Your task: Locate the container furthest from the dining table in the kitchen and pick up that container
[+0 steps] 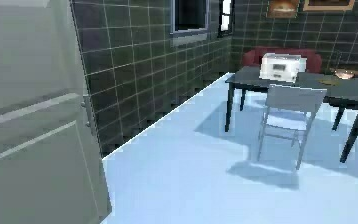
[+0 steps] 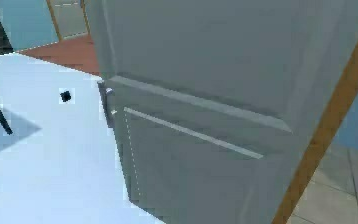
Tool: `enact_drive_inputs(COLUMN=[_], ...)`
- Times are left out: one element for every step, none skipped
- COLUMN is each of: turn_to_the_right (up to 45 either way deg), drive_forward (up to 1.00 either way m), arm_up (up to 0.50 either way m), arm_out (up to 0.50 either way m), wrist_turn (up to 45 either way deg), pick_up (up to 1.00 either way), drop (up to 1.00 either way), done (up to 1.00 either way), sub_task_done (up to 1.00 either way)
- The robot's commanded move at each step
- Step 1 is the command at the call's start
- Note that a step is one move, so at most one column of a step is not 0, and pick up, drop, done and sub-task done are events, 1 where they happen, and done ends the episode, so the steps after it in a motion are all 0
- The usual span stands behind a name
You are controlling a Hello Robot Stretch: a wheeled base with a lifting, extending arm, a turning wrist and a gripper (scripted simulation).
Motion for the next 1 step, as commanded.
enact_drive_inputs(turn_to_the_right=[24.0], drive_forward=[0.0], arm_up=[0.0], arm_out=[0.0], wrist_turn=[0.0], pick_up=[0.0], drop=[0.0], done=[0.0], sub_task_done=[0.0])
